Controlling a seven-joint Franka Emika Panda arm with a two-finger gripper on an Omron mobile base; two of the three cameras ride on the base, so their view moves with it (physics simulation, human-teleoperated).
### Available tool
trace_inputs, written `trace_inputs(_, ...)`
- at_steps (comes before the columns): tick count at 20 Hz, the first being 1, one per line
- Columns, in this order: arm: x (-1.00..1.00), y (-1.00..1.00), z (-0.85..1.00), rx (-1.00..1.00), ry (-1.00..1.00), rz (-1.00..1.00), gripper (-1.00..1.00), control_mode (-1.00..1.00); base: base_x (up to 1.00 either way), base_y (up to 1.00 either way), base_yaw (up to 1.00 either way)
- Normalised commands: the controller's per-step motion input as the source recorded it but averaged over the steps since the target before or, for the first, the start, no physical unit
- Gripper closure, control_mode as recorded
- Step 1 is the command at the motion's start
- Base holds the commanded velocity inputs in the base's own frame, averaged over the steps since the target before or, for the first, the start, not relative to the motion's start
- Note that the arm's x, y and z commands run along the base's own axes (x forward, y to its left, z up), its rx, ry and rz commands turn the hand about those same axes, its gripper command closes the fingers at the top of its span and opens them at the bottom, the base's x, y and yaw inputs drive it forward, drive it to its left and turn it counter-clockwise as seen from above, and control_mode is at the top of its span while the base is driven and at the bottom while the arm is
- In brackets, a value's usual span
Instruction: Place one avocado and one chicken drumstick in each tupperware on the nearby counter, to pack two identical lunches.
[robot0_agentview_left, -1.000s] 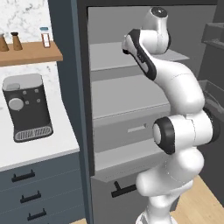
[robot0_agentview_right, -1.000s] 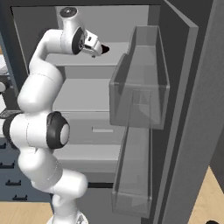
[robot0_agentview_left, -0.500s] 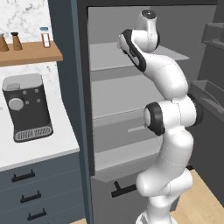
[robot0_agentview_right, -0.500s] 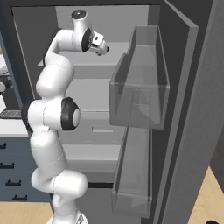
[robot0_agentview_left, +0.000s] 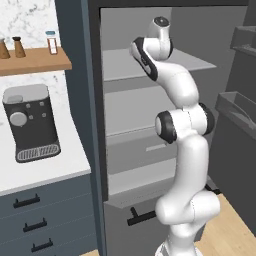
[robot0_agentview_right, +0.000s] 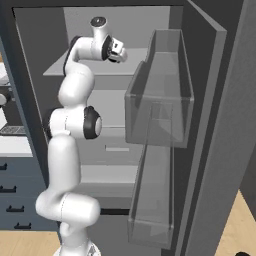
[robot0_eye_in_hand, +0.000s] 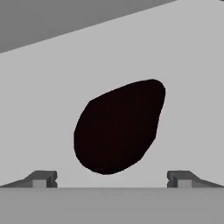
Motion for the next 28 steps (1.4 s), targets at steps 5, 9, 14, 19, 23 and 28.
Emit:
trace_inputs(5, 0.61, 0.00, -0.25, -0.07, -0.15, 0.00, -1.00, -1.00, 0.00, 0.00, 0.00)
trace_inputs(9, 0.74, 0.00, -0.29, -0.12, -0.30, 0.01, 1.00, -1.00, 0.00, 0.00, 0.00)
trace_inputs(14, 0.19, 0.00, -0.74, -0.21, -0.36, 0.00, 1.00, -1.00, 0.00, 0.00, 0.00)
trace_inputs(19, -0.47, 0.00, -0.91, -0.23, -0.41, 0.00, 1.00, -1.00, 0.00, 0.00, 0.00)
trace_inputs(23, -0.97, 0.00, -0.56, -0.17, -0.16, 0.01, 1.00, -1.00, 0.00, 0.00, 0.00)
trace_inputs(28, -1.00, -0.08, 0.05, -0.06, -0.26, 0.04, 1.00, -1.00, 0.00, 0.00, 0.00)
